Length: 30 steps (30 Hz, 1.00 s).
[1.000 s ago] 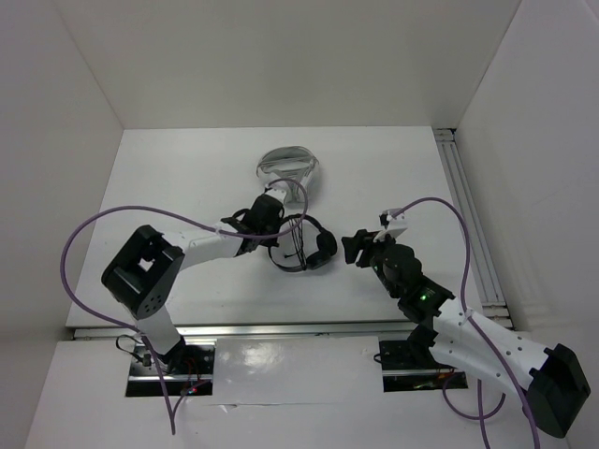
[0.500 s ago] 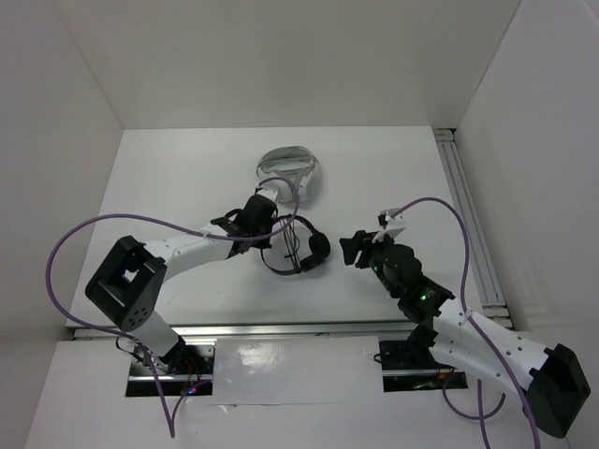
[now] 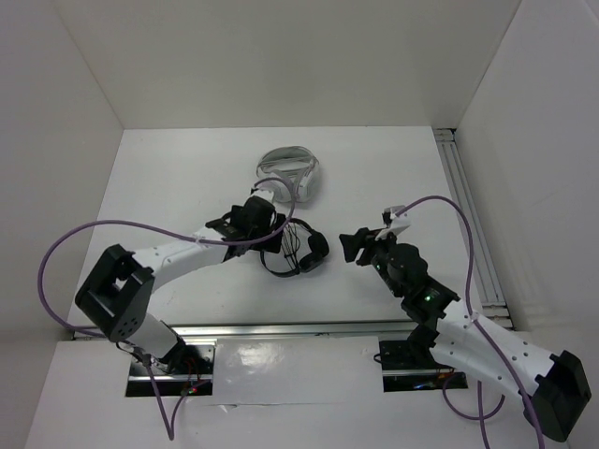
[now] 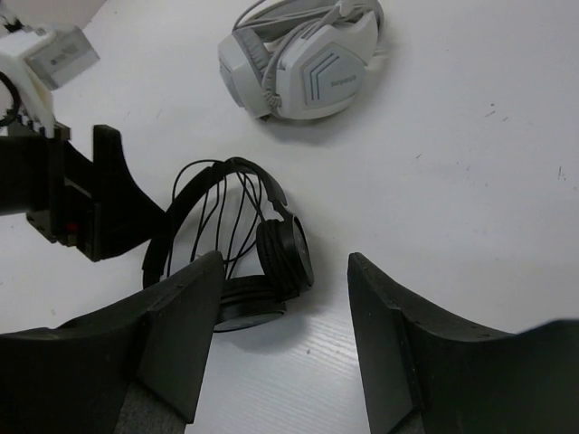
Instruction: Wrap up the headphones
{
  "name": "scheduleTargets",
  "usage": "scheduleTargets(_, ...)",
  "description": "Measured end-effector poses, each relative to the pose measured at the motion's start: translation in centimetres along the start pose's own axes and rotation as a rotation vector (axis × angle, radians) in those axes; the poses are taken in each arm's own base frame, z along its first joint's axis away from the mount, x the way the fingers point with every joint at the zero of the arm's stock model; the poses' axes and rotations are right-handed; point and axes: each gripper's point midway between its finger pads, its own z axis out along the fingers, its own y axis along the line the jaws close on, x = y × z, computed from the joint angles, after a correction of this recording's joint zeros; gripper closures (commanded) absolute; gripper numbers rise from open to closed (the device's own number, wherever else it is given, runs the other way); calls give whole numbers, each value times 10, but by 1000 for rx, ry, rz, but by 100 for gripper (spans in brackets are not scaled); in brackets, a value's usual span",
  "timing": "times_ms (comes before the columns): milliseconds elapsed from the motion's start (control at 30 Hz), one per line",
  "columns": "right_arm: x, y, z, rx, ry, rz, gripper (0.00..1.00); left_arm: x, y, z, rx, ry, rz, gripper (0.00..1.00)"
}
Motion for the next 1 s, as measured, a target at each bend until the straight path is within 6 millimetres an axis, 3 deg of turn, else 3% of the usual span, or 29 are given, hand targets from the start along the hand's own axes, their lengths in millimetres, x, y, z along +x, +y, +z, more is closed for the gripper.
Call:
scheduleTargets(133, -4, 4, -1, -11, 3, -2, 27, -18, -5, -39, 15, -88, -14, 0)
scheduleTargets(167, -7, 5, -1, -10, 9, -4, 1, -26, -7, -52, 21, -125, -30, 0)
scheduleTargets(267, -24, 13, 1, 1, 39, -14, 1, -40, 0, -80, 12, -196, -101, 0)
scheduleTargets(433, -74, 35, -6, 5, 32, -2, 1, -40, 22, -109, -32, -221, -177, 0)
scheduleTargets(533, -90, 50, -27, -16, 52, 9, 1, -41, 29, -140, -9, -274, -223, 0)
scheduleTargets(633, -99, 53, -49, -23, 82, 13, 1, -41, 38, -174, 13, -335, -267, 0)
scheduleTargets(800, -117, 32, -86, 41, 107, 12, 1, -37, 59, -222, 19, -393, -305, 0)
scheduleTargets(1000, -179, 13, -149, 69, 16, 59, 1, -22, 89, -262, 24, -444, -347, 0)
